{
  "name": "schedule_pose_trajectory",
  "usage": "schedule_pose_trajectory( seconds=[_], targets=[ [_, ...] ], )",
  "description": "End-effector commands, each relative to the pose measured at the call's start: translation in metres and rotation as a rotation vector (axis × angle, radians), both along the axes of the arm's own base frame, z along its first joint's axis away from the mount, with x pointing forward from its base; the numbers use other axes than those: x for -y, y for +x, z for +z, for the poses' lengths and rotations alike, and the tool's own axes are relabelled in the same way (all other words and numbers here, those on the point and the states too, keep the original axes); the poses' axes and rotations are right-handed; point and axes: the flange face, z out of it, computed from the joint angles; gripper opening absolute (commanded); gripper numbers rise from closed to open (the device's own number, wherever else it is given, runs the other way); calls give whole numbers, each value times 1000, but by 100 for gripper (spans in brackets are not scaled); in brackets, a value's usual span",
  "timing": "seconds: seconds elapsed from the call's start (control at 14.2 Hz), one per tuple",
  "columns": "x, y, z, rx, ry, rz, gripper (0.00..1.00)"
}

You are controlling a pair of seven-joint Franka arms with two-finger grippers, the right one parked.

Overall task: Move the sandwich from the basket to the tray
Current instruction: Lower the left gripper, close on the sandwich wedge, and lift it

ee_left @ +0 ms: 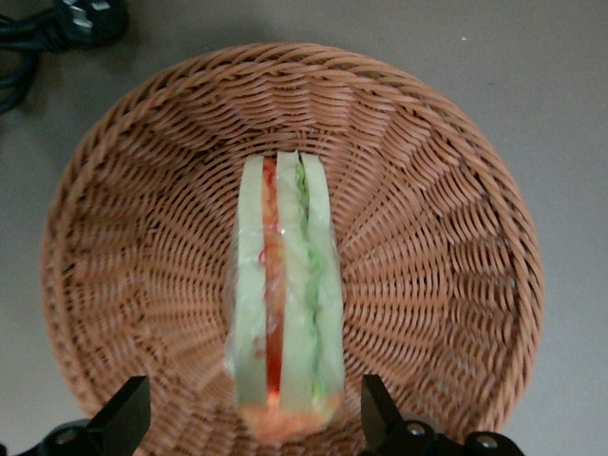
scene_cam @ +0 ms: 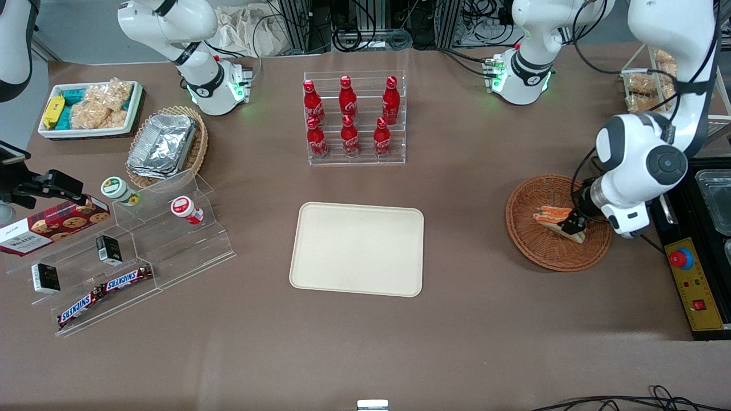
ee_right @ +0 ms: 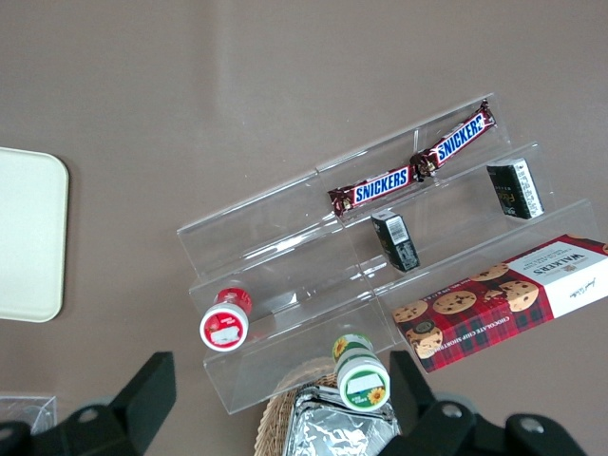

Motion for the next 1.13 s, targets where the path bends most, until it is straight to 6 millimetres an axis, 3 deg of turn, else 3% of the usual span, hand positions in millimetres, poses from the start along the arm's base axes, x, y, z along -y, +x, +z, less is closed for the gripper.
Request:
schedule_pose_trajectory(
  seconds=[0.0, 0.07, 0.14, 0.28, 0.35, 0.42, 0.56, 0.77, 0.92, 1.06],
  targets=[
    [-7, 7, -27, 23, 14, 40, 100],
    [-7, 8, -37, 31, 13, 44, 99],
    [-8, 9, -44, 31, 13, 46, 91],
    [-8, 10, -44, 32, 12, 45, 13],
    [-8, 10, -42, 35, 12, 43, 0],
    [-8, 10, -39, 37, 13, 45, 0],
    [-8, 15, -7, 66, 14, 53, 0],
    [6, 24, 78, 3, 17, 1, 0],
    [67, 36, 128, -6, 8, -104, 0],
    [141, 37, 157, -7, -5, -236, 0]
  ],
)
